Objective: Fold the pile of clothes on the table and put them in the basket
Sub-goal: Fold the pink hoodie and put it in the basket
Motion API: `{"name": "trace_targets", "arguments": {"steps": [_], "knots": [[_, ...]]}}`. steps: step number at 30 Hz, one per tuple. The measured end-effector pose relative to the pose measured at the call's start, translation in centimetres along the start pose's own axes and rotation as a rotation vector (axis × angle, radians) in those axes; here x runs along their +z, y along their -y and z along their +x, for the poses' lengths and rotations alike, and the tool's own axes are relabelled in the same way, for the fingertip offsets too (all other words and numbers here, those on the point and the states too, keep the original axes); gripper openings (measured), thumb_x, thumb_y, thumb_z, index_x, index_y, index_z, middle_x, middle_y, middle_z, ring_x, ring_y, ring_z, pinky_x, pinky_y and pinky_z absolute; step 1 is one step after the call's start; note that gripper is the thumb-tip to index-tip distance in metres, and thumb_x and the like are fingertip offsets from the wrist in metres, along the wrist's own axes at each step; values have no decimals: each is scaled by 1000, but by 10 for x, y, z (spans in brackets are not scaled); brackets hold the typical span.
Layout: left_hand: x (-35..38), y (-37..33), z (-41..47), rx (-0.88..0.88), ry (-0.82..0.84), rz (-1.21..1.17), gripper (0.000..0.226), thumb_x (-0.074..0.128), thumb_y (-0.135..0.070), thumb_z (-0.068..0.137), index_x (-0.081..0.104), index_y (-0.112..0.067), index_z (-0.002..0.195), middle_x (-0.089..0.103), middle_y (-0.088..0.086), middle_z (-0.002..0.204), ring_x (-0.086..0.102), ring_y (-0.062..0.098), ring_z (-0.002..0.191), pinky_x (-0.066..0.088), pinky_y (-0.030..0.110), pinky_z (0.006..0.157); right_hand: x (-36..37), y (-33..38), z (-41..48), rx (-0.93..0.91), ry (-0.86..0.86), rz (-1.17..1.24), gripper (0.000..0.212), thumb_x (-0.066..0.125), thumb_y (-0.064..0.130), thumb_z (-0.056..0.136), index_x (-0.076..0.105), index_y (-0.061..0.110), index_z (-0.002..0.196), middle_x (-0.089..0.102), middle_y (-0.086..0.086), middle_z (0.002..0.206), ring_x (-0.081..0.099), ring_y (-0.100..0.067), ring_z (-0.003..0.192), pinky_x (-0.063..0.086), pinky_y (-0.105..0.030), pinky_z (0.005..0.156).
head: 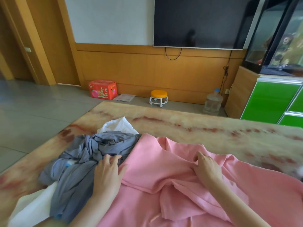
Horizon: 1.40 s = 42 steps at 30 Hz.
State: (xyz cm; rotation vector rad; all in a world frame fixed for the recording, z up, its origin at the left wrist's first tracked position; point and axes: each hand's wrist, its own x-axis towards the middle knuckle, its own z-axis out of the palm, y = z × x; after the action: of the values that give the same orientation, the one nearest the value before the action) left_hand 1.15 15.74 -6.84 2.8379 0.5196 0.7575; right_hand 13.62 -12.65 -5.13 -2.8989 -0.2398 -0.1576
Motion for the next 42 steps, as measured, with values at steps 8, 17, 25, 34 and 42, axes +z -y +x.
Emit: {"name": "trace_targets", "arguments": {"steps": [8, 17, 25, 34, 42], "knots": [[12, -59, 70, 331, -27, -110, 44, 71, -2, 76, 62, -13, 118, 58, 11, 124, 57, 35, 110, 45, 45, 89, -28, -30, 13, 97, 65, 449, 28, 56, 37, 91, 66, 12, 101, 68, -5, 94, 58, -26, 95, 42, -28, 68], [70, -75, 120, 395, 264, 42, 20, 52, -15, 93, 60, -14, 112, 56, 7, 109, 52, 29, 108, 32, 33, 95, -23, -106, -32, 50, 256, 461, 34, 62, 39, 86, 56, 16, 63, 50, 8, 58, 40, -8, 54, 31, -22, 52], [77, -70, 120, 329, 2, 53, 32, 78, 11, 52, 62, -12, 67, 51, 10, 69, 53, 31, 62, 46, 35, 55, -61, -134, -13, 50, 32, 617, 16, 76, 24, 76, 63, 18, 68, 59, 5, 58, 48, -11, 55, 37, -28, 55], [83, -86, 106, 359, -100, 181, 33, 73, -8, 73, 65, -7, 105, 56, 20, 121, 52, 38, 117, 30, 54, 104, -15, -149, -13, 12, -60, -64, 57, 44, 61, 86, 53, 24, 128, 53, 4, 127, 45, -19, 117, 34, -29, 97], [76, -123, -4, 407, 483, 18, 100, -31, -85, 48, -17, -46, 139, -22, -11, 152, -25, 13, 136, -10, 49, 112, 9, -114, -72, -120, 273, -49, 110, -37, 86, 38, -28, 37, 137, -33, 7, 149, -32, -19, 137, -17, -34, 113]]}}
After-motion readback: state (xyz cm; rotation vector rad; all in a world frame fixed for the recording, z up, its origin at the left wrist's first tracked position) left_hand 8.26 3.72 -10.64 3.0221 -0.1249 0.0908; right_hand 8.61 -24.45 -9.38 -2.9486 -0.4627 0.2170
